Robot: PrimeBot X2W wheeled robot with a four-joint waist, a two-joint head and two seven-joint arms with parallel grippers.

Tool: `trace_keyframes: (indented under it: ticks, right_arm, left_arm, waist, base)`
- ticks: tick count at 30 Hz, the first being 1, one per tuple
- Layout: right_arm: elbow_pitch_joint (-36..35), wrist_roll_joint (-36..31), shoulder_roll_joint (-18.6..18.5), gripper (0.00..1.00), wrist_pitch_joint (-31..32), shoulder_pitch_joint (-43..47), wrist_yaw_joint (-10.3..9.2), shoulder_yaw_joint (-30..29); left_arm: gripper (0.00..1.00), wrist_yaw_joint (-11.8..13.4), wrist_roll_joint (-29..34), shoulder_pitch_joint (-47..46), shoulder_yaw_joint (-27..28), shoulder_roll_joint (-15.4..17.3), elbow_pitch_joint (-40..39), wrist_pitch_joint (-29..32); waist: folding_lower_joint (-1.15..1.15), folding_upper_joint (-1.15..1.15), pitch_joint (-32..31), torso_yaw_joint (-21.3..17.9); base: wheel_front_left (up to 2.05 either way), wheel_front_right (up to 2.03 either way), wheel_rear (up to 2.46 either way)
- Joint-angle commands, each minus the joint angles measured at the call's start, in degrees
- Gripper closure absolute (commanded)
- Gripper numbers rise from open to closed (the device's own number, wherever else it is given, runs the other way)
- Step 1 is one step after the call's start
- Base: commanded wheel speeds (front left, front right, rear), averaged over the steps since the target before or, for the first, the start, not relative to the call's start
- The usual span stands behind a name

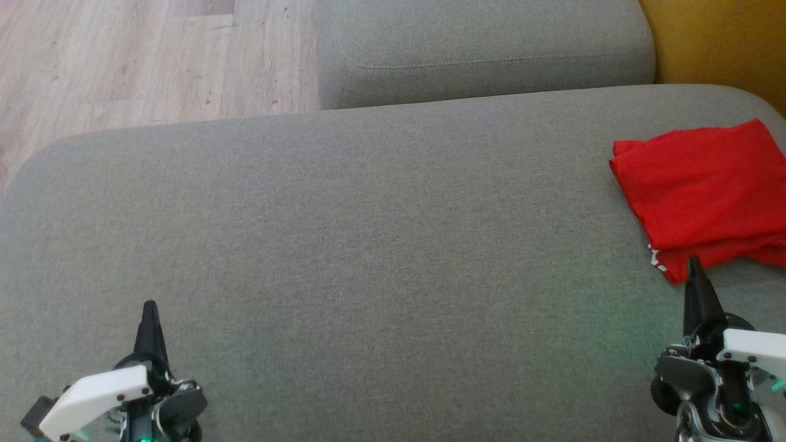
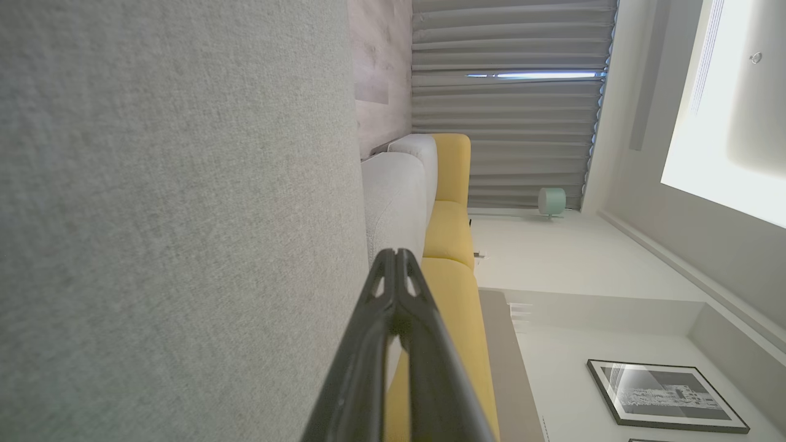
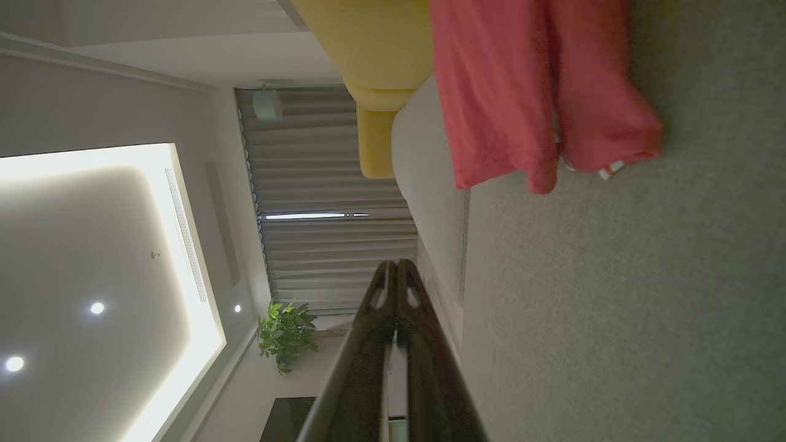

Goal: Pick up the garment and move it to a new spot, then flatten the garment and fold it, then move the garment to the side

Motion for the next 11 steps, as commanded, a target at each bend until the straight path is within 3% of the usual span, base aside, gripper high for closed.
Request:
trace_keyframes:
  ticks: [1,11]
  right_arm:
    - [-1.85,-0.39,-0.18,1.0,0.31,-2.69,-0.04,0.92]
    - [-1.84,-0.46,-0.12,1.0,0.38,-2.7,-0.04,0.84]
  left_arm:
    - [1.0,-0.38,0.66,-2.81,1.98,0.36,-1.6,0.27]
    - [1.0,-0.38,0.75,-2.82,2.09,0.28,-1.59,0.36]
  waist:
    - [0.0,0.0,0.0,0.0]
    - [0.0,0.0,0.0,0.0]
  base:
    - [0.0,0.0,0.0]
    - [0.0,0.0,0.0]
